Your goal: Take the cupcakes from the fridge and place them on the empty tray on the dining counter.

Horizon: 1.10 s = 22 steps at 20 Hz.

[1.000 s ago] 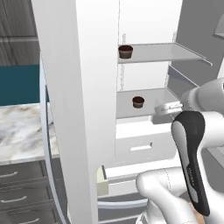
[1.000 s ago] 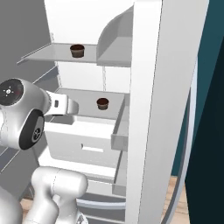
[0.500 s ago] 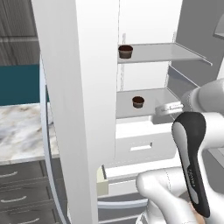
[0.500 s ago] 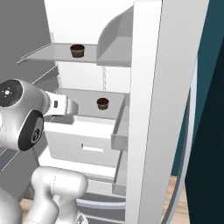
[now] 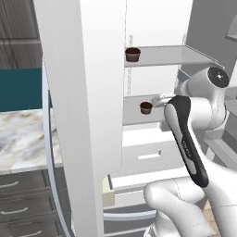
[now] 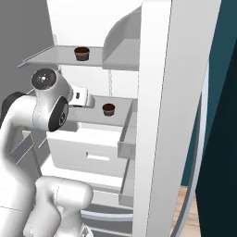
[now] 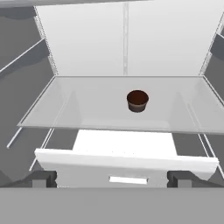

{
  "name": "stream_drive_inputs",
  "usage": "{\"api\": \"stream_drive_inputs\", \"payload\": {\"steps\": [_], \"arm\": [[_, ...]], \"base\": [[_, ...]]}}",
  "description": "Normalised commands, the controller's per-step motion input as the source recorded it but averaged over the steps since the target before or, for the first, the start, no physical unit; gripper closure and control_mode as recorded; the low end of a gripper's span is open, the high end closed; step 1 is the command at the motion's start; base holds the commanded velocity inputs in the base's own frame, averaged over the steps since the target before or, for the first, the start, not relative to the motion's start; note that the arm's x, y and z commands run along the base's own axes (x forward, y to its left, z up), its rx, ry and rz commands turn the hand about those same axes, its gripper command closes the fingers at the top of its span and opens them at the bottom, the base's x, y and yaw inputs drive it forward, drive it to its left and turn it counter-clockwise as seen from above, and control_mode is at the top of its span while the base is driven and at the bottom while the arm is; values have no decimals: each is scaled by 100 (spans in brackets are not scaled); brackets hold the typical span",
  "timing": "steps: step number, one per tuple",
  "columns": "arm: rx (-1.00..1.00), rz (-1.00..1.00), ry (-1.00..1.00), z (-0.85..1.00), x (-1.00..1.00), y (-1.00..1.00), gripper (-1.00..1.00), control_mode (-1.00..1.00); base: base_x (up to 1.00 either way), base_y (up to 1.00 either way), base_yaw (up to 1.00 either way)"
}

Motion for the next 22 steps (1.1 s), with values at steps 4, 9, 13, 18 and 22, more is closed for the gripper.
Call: {"api": "stream_drive_inputs", "payload": {"steps": [4, 9, 13, 18, 22], "arm": [[0, -1, 1, -14, 63, 0, -100, -100], [0, -3, 0, -28, 43, 0, -100, -100], [0, -4, 0, -31, 38, -4, -100, -100], [0, -4, 0, -33, 27, -14, -100, -100], [0, -6, 0, -22, 17, -26, -100, -100]], "base": [[0, 0, 0], [0, 0, 0], [0, 0, 0], [0, 0, 0], [0, 0, 0]]}}
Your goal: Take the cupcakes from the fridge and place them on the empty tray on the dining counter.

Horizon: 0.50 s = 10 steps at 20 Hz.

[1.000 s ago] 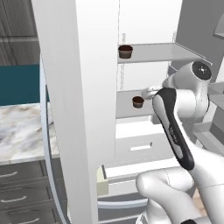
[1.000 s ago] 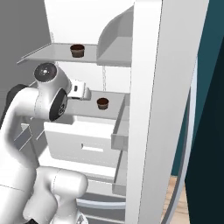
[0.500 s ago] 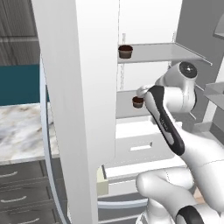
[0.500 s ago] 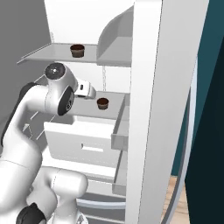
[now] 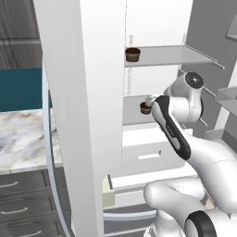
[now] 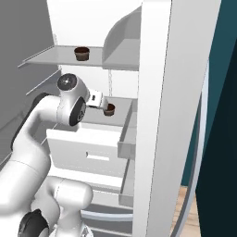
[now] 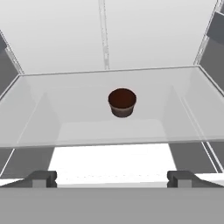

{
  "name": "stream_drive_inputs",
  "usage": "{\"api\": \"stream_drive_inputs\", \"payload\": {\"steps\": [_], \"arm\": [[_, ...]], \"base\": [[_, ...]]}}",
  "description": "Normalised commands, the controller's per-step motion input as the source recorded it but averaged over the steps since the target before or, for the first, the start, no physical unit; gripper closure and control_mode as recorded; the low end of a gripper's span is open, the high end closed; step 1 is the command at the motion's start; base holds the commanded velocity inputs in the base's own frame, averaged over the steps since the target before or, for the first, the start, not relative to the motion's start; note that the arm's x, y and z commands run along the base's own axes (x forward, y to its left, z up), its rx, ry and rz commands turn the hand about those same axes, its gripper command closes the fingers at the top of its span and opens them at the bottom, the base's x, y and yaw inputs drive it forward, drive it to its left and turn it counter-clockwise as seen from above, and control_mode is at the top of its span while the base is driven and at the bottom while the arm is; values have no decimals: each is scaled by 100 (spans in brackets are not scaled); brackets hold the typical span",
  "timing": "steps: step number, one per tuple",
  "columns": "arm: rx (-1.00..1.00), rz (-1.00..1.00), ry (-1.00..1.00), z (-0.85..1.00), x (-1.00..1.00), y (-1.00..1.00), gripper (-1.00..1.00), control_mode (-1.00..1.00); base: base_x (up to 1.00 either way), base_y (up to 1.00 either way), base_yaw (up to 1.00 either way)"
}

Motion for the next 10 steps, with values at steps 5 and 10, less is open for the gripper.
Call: {"api": "stream_drive_inputs", "payload": {"steps": [5, 10], "arm": [[0, -3, 0, -16, 15, -15, -100, -100], [0, 0, 0, -9, 21, -2, -100, -100]], "base": [[0, 0, 0], [0, 0, 0]]}}
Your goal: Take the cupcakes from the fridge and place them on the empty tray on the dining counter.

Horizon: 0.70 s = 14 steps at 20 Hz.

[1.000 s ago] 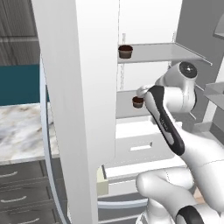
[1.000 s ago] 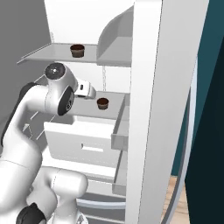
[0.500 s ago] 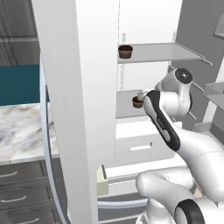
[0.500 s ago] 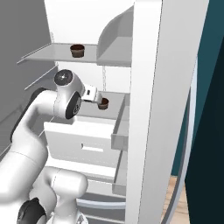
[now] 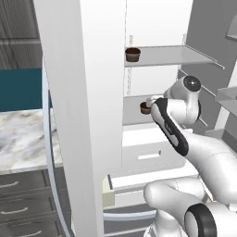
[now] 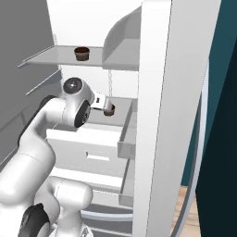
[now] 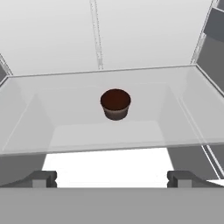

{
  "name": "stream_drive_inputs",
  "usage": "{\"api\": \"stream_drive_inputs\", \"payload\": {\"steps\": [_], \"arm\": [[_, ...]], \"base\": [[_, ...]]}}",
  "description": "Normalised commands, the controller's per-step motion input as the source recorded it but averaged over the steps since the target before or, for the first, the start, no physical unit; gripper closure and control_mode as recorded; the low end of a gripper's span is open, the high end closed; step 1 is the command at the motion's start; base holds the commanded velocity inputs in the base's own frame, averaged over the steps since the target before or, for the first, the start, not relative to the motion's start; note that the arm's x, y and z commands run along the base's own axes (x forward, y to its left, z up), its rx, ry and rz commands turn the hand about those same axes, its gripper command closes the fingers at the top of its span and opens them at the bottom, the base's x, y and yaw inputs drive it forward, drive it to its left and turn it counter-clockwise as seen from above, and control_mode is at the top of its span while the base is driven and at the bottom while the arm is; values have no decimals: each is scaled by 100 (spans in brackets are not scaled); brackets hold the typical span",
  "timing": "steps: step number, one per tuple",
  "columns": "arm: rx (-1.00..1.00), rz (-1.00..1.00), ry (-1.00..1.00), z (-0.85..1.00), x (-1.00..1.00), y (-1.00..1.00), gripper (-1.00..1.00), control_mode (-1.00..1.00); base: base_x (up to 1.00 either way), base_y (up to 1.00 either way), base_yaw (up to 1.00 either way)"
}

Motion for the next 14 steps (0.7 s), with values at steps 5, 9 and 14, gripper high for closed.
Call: {"api": "stream_drive_inputs", "payload": {"steps": [5, 9, 14], "arm": [[0, 0, 0, -6, 31, 0, -100, -100], [0, 0, 0, -12, 29, 0, -100, -100], [0, 0, 0, -20, 28, -1, -100, -100]], "base": [[0, 0, 0], [0, 0, 0], [0, 0, 0]]}}
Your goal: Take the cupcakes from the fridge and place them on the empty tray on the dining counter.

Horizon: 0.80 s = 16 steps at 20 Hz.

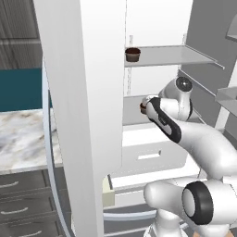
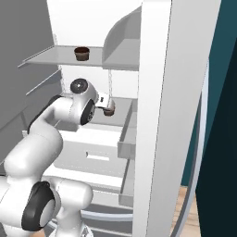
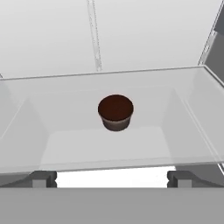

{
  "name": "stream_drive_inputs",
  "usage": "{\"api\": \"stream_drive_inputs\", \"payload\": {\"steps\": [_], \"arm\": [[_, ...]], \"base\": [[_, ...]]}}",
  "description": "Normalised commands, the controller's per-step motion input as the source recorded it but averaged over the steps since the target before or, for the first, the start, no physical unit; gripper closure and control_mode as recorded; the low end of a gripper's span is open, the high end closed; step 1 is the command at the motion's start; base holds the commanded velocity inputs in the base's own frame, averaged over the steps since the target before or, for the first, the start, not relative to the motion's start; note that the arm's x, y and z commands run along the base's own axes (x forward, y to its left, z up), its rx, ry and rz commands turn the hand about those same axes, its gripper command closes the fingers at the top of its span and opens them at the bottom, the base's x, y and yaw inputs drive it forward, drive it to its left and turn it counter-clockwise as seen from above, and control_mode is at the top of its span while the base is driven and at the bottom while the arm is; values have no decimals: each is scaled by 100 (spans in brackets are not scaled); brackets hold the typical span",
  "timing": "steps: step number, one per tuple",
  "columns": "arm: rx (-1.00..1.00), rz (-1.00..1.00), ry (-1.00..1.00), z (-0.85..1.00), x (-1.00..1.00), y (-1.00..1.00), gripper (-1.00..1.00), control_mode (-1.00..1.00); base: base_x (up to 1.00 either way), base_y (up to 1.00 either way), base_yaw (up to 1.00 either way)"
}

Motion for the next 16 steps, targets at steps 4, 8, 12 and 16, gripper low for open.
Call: {"api": "stream_drive_inputs", "payload": {"steps": [4, 8, 12, 16], "arm": [[0, 0, 0, -18, 33, 0, -100, -100], [0, 0, 0, -14, 35, 0, -100, -100], [0, 0, 0, -15, 32, -6, -100, -100], [0, 0, 0, -15, 31, -4, -100, -100]], "base": [[0, 0, 0], [0, 0, 0], [0, 0, 0], [0, 0, 0]]}}
